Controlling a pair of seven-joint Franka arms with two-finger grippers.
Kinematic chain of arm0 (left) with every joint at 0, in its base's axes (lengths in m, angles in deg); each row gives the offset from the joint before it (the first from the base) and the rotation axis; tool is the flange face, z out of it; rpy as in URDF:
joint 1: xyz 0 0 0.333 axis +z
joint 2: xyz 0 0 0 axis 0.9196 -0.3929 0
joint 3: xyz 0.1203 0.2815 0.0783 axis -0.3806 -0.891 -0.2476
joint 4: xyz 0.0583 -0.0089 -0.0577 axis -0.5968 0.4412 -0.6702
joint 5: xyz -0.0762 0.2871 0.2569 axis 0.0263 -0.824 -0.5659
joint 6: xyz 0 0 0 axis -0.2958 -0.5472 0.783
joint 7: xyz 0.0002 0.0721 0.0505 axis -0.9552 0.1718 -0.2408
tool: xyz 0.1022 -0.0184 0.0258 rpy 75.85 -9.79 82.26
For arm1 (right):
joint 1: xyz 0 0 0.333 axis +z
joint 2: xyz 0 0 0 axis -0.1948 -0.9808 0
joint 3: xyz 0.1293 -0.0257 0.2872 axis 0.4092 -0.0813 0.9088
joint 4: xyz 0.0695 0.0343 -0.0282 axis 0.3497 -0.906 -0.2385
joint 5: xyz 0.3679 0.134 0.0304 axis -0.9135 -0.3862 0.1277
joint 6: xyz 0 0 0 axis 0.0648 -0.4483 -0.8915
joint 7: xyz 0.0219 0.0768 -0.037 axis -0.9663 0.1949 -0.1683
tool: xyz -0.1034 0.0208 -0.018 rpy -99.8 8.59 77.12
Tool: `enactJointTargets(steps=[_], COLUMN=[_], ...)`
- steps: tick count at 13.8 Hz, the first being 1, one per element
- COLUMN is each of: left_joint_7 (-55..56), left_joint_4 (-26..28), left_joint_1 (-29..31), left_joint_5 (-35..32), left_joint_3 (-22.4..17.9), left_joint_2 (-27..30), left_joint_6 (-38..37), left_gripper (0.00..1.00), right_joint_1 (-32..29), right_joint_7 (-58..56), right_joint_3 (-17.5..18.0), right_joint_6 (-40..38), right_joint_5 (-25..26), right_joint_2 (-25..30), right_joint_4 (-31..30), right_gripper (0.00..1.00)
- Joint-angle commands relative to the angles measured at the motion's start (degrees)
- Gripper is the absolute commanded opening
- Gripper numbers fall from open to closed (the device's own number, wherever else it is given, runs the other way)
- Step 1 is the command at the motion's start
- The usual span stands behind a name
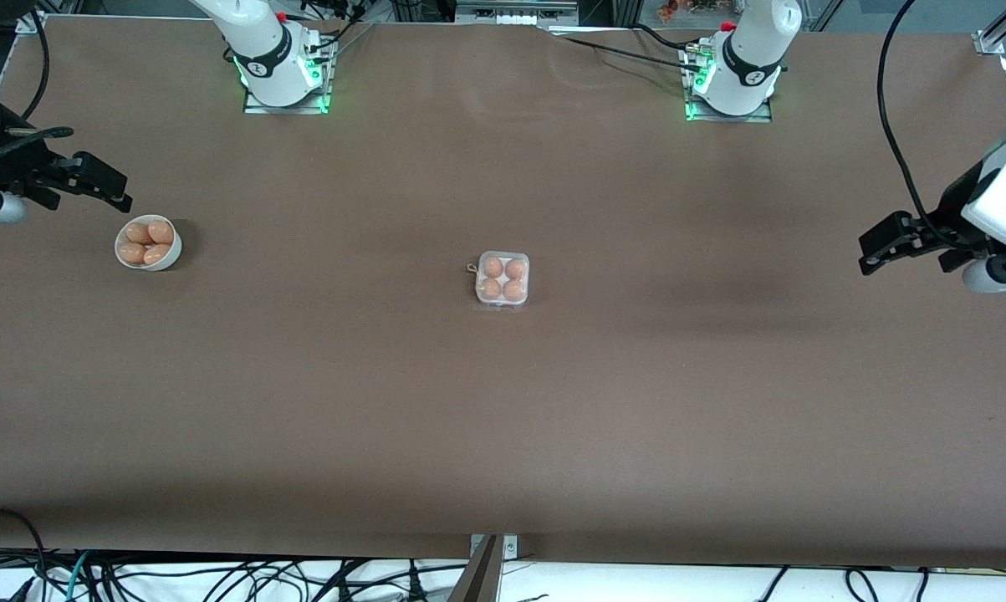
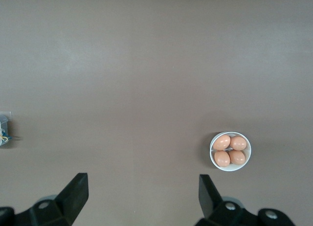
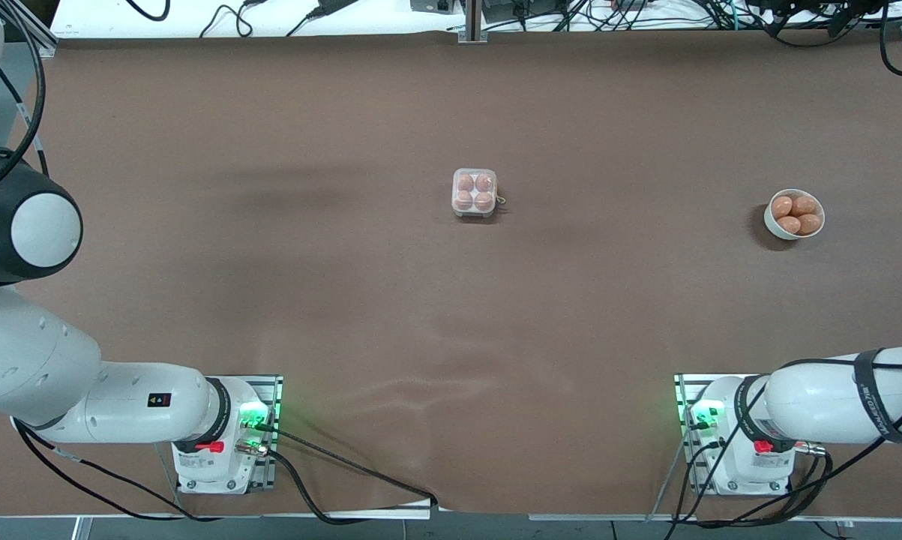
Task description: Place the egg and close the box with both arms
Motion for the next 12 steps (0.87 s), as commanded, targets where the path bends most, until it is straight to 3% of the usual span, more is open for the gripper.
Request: enactJointTargets(steps=[1, 4, 12], left_joint_7=[-3.6, -3.8, -6.5], left_joint_4=[8.4, 11.6, 11.3], left_joint_1=[0.9, 0.9, 0.8], left_joint_5=[3.5, 4.0, 3.4], left_joint_3=[-0.3, -0.4, -1.4], left_joint_2=[4.5, 6.1, 7.3], left_joint_6=[3.5, 4.9, 2.4], left_gripper=[1.0, 1.0, 1.0], right_joint_1=[-0.2, -0.2, -0.2], right_joint_7=[0.0, 0.0, 0.0], right_joint_3=[0.1, 0.1, 0.1], right_joint_6=[-0.3, -0.3, -0.4], right_joint_5=[-0.8, -0.8, -0.8], right_joint_2=[-0.1, -0.1, -0.1], right_joint_4=[0.6, 0.6, 0.6], right_gripper=[1.0, 1.0, 1.0])
